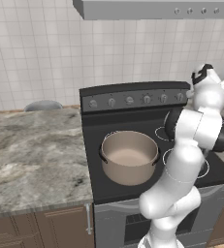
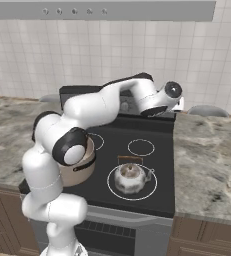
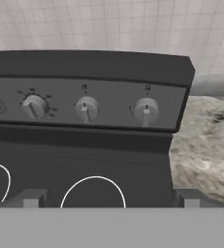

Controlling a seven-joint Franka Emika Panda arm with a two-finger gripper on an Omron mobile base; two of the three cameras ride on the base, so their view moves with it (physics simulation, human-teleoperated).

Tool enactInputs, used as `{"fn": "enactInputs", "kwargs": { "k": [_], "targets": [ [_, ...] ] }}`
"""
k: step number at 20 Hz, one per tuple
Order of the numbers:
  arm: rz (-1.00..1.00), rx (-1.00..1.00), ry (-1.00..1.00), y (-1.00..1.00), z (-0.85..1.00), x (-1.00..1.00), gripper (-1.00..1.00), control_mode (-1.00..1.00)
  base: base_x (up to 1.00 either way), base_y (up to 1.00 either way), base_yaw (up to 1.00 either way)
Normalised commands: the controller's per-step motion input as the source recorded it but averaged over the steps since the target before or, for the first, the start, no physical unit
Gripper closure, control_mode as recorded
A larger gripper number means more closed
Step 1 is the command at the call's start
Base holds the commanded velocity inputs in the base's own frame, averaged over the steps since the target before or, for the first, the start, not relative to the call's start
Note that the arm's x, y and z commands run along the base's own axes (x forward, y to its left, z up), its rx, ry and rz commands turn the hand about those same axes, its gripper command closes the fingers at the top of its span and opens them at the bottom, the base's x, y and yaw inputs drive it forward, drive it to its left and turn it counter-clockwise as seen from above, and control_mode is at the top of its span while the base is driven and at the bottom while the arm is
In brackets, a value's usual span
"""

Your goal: Pick the kettle from the cabinet and place it on a stove burner. Then pick the pot from the counter and place it on another stove burner. Finally, turn both burners on.

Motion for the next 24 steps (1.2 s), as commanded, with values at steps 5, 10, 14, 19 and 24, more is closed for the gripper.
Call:
{"fn": "enactInputs", "kwargs": {
  "k": [5, 10, 14, 19, 24],
  "targets": [
    [0.00, 0.00, 0.06, 0.00, -0.05, 0.11, -1.00, -1.00, 0.00, 0.00, 0.00],
    [0.00, 0.00, 0.09, 0.00, -0.08, 0.17, -1.00, -1.00, 0.00, 0.00, 0.00],
    [0.00, 0.00, 0.07, 0.00, -0.13, 0.21, -1.00, -1.00, 0.00, 0.00, 0.00],
    [0.00, 0.00, 0.02, 0.00, -0.14, 0.19, -1.00, -1.00, 0.00, 0.00, 0.00],
    [0.00, 0.00, -0.10, 0.00, -0.15, 0.07, -1.00, -1.00, 0.00, 0.00, 0.00]
  ]
}}
